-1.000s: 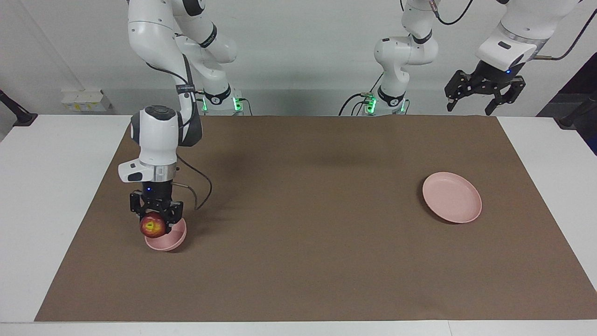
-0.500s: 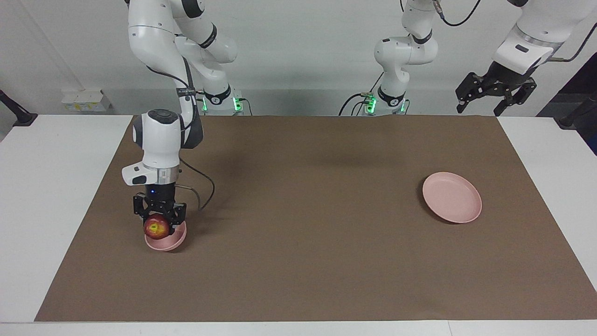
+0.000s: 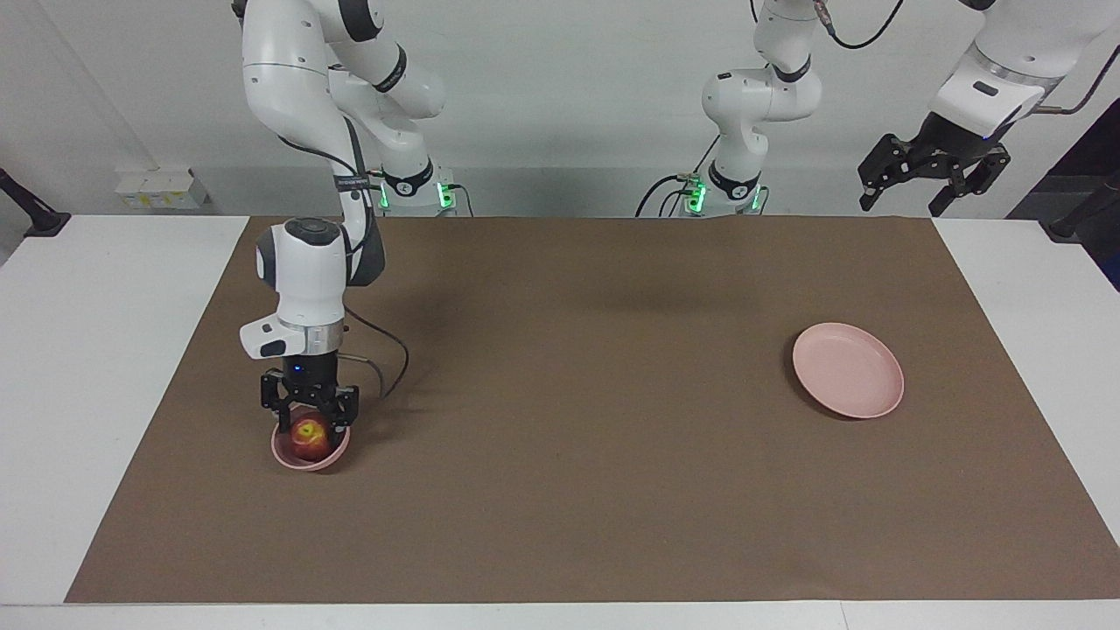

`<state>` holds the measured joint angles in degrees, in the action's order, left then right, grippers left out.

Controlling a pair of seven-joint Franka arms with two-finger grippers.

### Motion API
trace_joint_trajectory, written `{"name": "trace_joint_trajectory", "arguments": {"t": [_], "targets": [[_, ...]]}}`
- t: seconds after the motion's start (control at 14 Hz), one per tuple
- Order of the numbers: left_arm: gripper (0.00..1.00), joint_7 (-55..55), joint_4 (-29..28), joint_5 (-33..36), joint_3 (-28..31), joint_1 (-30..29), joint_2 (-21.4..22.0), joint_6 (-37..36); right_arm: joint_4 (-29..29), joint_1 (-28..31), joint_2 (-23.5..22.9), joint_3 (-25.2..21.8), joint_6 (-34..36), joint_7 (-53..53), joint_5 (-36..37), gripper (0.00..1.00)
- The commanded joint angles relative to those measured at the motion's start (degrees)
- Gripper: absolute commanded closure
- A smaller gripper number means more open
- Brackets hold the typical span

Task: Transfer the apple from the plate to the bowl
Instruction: 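Lower the apple into the pink bowl and open the right gripper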

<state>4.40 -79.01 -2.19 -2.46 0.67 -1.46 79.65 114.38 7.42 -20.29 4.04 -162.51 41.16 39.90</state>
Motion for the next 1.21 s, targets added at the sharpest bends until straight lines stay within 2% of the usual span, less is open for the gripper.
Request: {"name": "trace_joint_trajectory", "arguments": {"t": [0.0, 0.36, 0.57, 0.71, 0.93, 1.14], "targets": [[0.00, -0.01, 1.05, -0.97, -0.09, -0.50, -0.03, -1.52, -0.03, 0.75, 1.04, 0.35, -0.70, 0.59, 2.12, 0.00], [0.00, -0.01, 1.05, -0.97, -0.09, -0.50, -0.03, -1.52, 0.23, -0.12, 5.70, 0.97, 6.58, -1.26, 1.68, 0.00], [0.00, -0.01, 0.96, -0.97, -0.09, -0.50, 0.14, -1.52, -0.12, -0.04, 8.42, 4.38, 13.16, -1.26, -0.24, 0.00], [0.00, -0.01, 0.96, -0.97, -0.09, -0.50, 0.14, -1.52, -2.39, -0.04, 9.30, 5.97, 18.26, -5.10, -7.60, 0.00], [0.00, -0.01, 0.96, -0.97, -0.09, -0.50, 0.14, -1.52, -8.18, -0.13, 9.48, 6.33, 27.92, -14.50, -22.71, 0.00], [0.00, -0.01, 0.96, -0.97, -0.09, -0.50, 0.14, -1.52, -13.20, 0.22, 10.97, 6.24, 38.55, -19.80, -32.13, 0.00]]}}
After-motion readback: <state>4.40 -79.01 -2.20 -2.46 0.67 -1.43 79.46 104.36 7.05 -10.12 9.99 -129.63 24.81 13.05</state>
